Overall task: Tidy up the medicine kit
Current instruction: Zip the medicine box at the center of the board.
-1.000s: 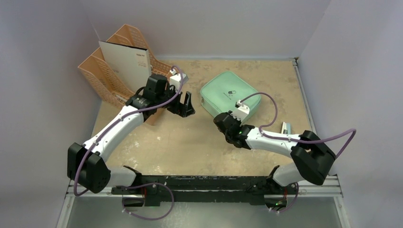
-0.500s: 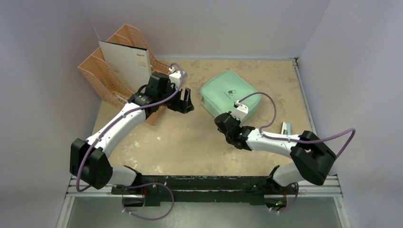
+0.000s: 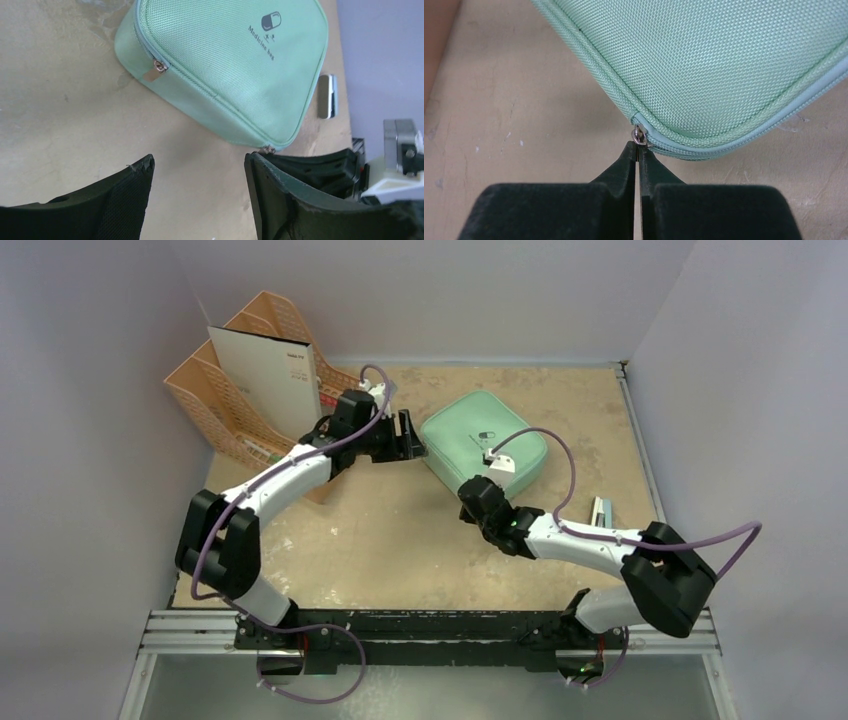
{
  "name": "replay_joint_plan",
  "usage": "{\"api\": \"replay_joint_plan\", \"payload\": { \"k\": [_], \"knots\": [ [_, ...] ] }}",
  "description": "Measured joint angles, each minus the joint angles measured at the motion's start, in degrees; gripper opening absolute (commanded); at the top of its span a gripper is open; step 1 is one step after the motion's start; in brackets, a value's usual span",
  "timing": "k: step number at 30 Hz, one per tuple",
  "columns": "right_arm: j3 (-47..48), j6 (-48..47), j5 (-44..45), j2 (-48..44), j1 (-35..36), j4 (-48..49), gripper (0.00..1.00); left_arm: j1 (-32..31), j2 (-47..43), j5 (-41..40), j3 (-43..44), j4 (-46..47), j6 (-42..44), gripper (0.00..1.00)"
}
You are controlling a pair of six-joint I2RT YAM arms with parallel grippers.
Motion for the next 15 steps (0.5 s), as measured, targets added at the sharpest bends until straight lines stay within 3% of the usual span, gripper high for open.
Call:
{"api": "replay_joint_plan", "payload": {
  "k": [8,15],
  "knots": [
    [0.00,-4.90,-4.35,0.02,0.00,1.90,0.00,-2.58,4.44,-0.96,-3.61,10.40,-10.01,0.64],
    [0.00,-8.94,-8.15,1.31,-0.13,4.22,0.00,-4.13,10.58,-0.07,-3.61,15.82,-13.86,0.51]
  ]
}}
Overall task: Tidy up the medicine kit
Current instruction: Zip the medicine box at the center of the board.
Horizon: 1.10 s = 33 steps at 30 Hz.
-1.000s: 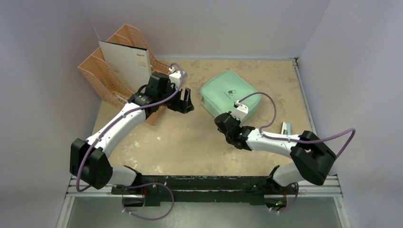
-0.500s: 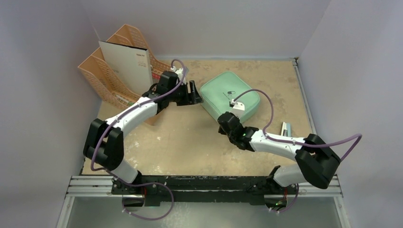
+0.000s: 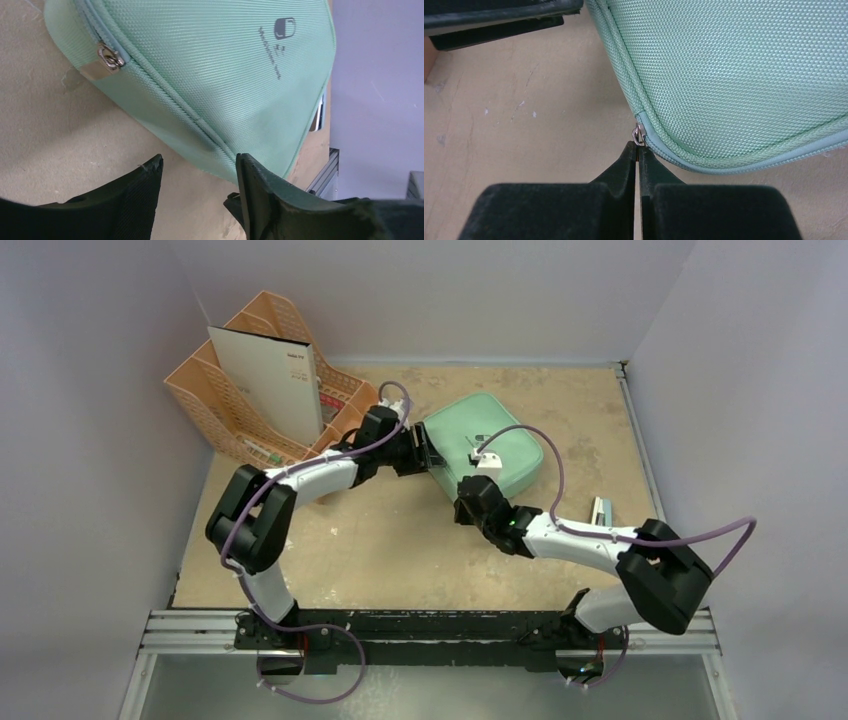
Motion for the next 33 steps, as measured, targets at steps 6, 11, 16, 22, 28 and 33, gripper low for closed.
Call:
{"api": "replay_joint_plan", "payload": {
  "k": [6,11,16,22,28,33],
  "knots": [
    [-0.26,-0.68,-2.36,-0.94,-0.90,-0.50,0.00,0.00,4.00,-1.22,2.78,-1.88,1.75,0.45],
    [-1.68,-2.34,-6.05,-3.10,-2.34,-0.22,0.00,0.02,6.32,-1.42,6.32,-4.76,3.69,0.30],
    [-3.89,-3.04,-12.90,-4.55,-6.16,1.86,0.00,0.28,7.74,0.07,8.35,-5.92,3.91,0.26],
    [-6.80,-3.91,-16.00,-9.64,-8.33,0.72,0.00,0.28,9.25,0.57,10.71,-7.32,4.33,0.25],
    [-7.56,-6.51,-18.08,-10.97,-9.20,0.61,0.00,0.42,10.38,1.36,12.59,-9.09,5.27,0.24],
    [-7.02,-7.61,-18.27,-12.83,-9.79,-2.78,0.00,0.39,11.23,1.73,14.29,-10.75,6.27,0.24]
  ]
}}
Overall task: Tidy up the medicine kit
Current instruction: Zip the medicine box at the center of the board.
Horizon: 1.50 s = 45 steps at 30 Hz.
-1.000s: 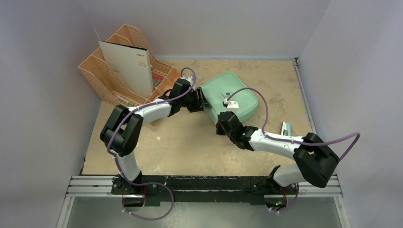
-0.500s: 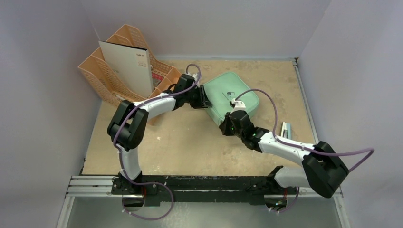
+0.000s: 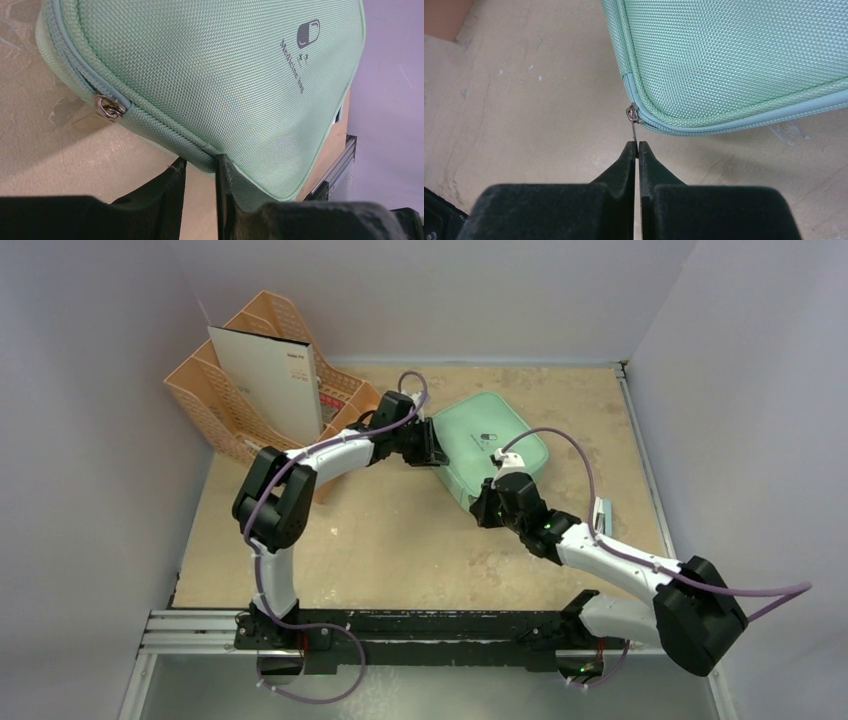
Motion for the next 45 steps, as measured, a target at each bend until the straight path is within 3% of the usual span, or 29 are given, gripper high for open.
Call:
{"api": "replay_joint_plan", "payload": {
  "k": [10,21,30,33,38,45],
  "knots": [
    [0.28,-0.37,-0.02,-3.08,-1.03,-4.57,0.00,-0.04,0.92,1.88,1.18,-0.72,0.68,0.24],
    [0.24,0.04,-2.56,-3.74,-1.27,-5.03,0.00,0.13,-1.38,2.93,-2.86,2.01,1.18,0.35],
    [-2.60,16.11,-4.83,-8.81,-1.25,-5.44,0.00,1.92,-9.79,0.07,-9.14,0.44,3.52,0.40],
    [-3.65,20.24,-3.43,-11.50,-1.22,-5.40,0.11,2.14,-10.95,0.09,-10.05,0.90,3.74,0.41],
    [-4.52,27.43,-1.09,-16.48,-1.22,-5.88,0.11,2.14,-10.95,1.25,-10.29,0.94,4.15,0.44],
    [2.58,30.21,0.83,-18.36,-1.25,-20.41,0.11,2.43,-11.15,1.62,-10.38,-0.28,6.93,0.47]
  ]
}}
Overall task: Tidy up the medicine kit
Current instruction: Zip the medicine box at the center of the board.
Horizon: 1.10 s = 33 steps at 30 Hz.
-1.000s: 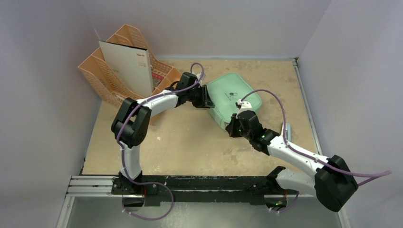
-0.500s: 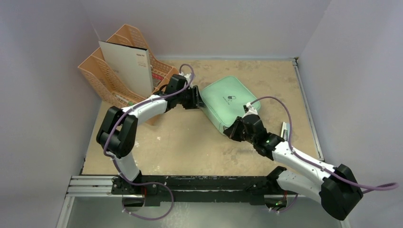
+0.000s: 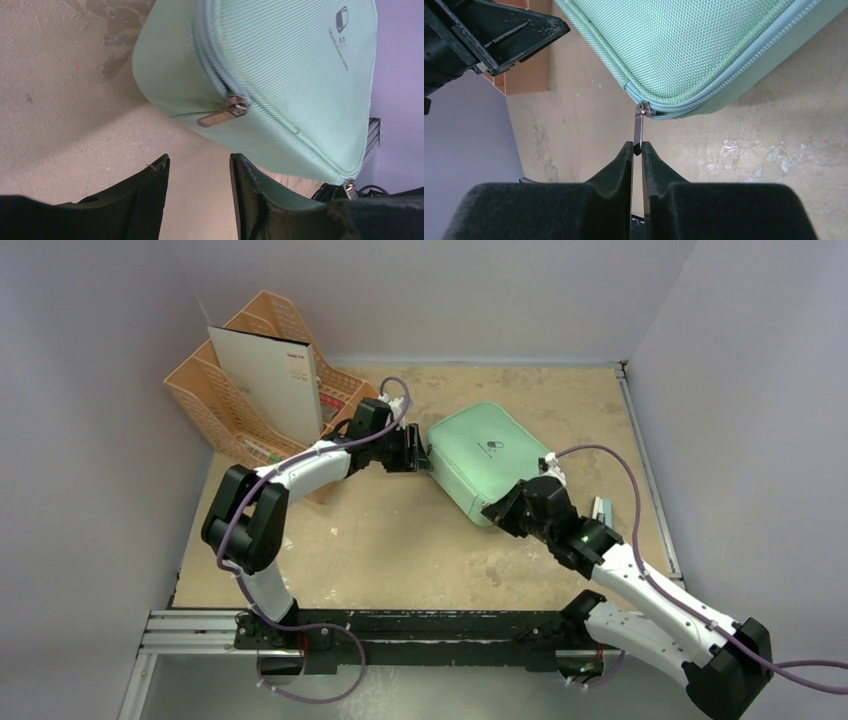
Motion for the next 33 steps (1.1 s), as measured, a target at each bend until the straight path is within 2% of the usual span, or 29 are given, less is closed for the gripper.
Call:
{"api": "replay_joint_plan", "payload": {
  "k": [4,8,11,17,18,19,23,28,33],
  "knots": [
    [5.20,0.57,1.75,1.27,0.02,-7.08,0.11,0.70,-0.04,0.85,0.00,-0.70,0.44,0.47],
    [9.46,0.74,1.55,6.67,0.04,-12.02,0.11,1.40,-0.35,1.81,0.02,-1.18,1.07,0.48],
    [9.46,0.76,0.44,9.70,0.26,-12.39,0.11,1.90,-1.03,2.69,0.02,-2.29,1.51,0.48],
    [6.01,0.85,-1.25,9.84,0.31,-8.50,0.11,3.23,-2.99,4.15,0.00,-4.07,1.68,0.49],
    [5.57,0.90,-1.40,9.86,0.33,-7.80,0.54,3.37,-3.50,4.26,0.02,-4.15,1.70,0.49],
    [5.18,0.98,-1.57,10.01,0.33,-7.21,0.60,3.54,-3.96,4.44,0.02,-4.24,1.81,0.49],
    [4.98,-8.17,-2.43,10.88,0.31,-6.03,0.73,3.69,-5.27,5.18,0.02,-4.94,2.80,0.49],
    [5.81,-17.94,-3.30,11.61,0.31,-7.52,0.70,3.87,-5.84,5.22,0.02,-6.93,4.33,0.50],
    [10.25,-22.34,-1.29,14.43,2.27,-11.13,0.69,3.96,-6.25,5.20,0.02,-8.63,5.49,0.50]
  ]
}}
